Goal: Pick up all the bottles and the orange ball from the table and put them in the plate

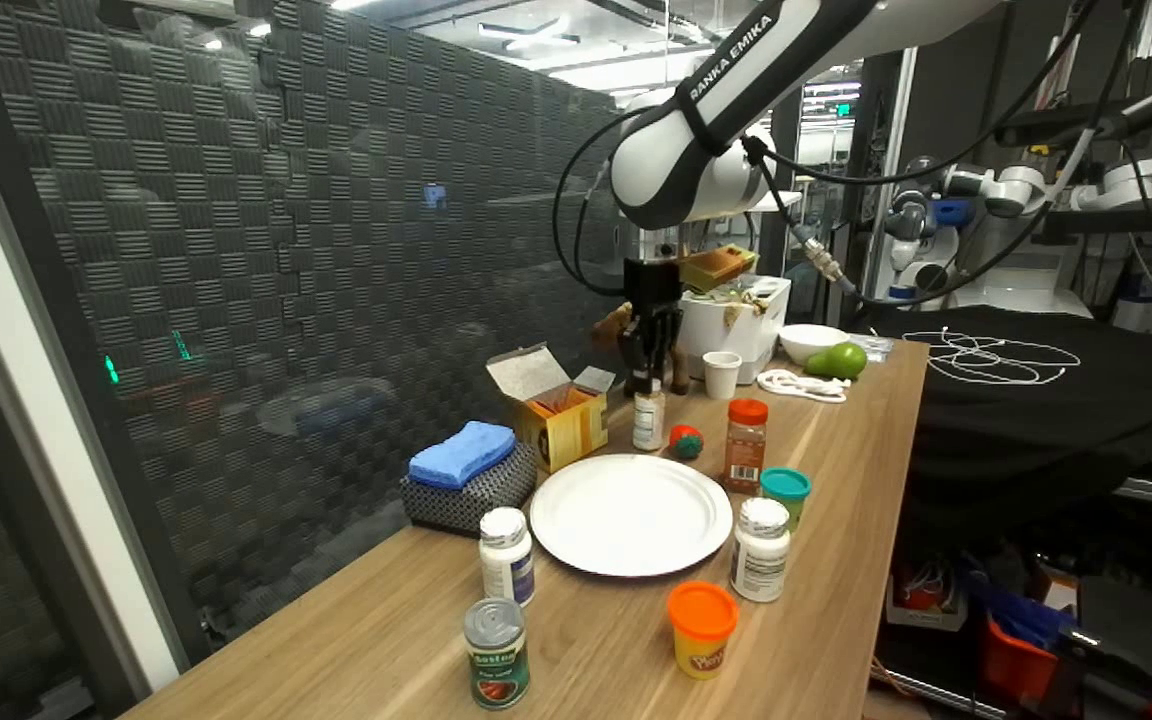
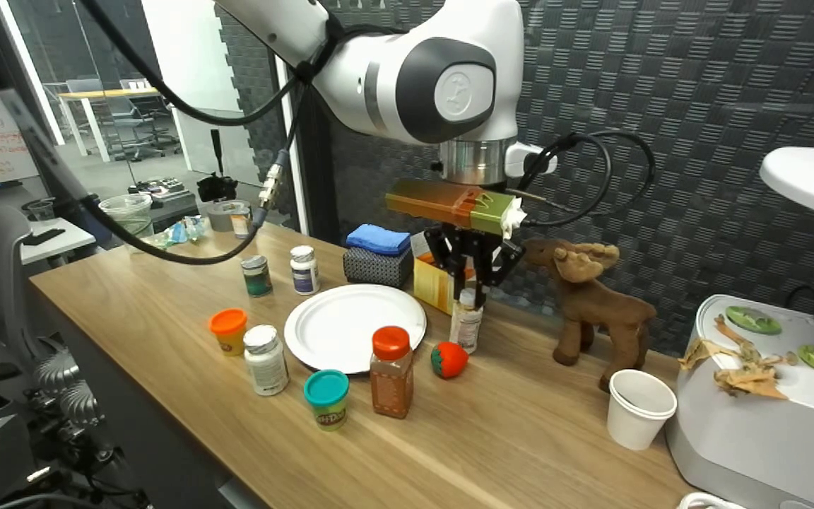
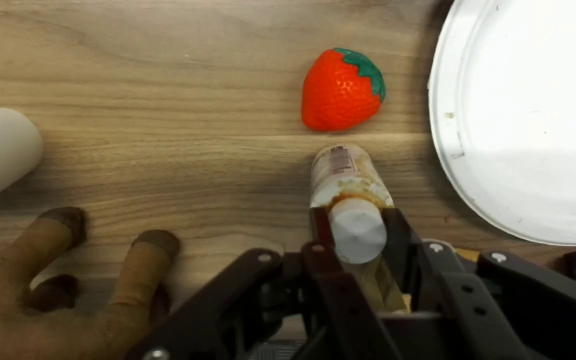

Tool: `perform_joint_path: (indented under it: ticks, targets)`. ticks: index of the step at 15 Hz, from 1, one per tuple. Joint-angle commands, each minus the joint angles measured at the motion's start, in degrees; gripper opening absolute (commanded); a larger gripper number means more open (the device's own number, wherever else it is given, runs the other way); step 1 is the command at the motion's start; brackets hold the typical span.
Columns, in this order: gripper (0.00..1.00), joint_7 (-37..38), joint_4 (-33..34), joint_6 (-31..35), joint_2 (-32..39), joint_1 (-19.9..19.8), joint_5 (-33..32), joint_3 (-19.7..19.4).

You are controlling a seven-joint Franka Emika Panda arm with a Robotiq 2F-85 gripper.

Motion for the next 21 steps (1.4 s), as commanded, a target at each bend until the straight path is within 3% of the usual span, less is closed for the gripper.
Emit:
perform_joint_path:
  ticks: [1,9,15,21]
  targets:
    - [0.18,1.53,-0.46,-2.55,-3.64,0.77,-1.93,-0.28]
    - [0.17,2.46,-11.19,-5.52,-15.0,4.56,-5.26,1.23]
    - [0.13,4.27,-15.85,0.62,-12.81,8.04,-5.63,3.69]
    - [0.12,7.79,-15.31,7.02,-10.63,10.91,-9.5,3.47]
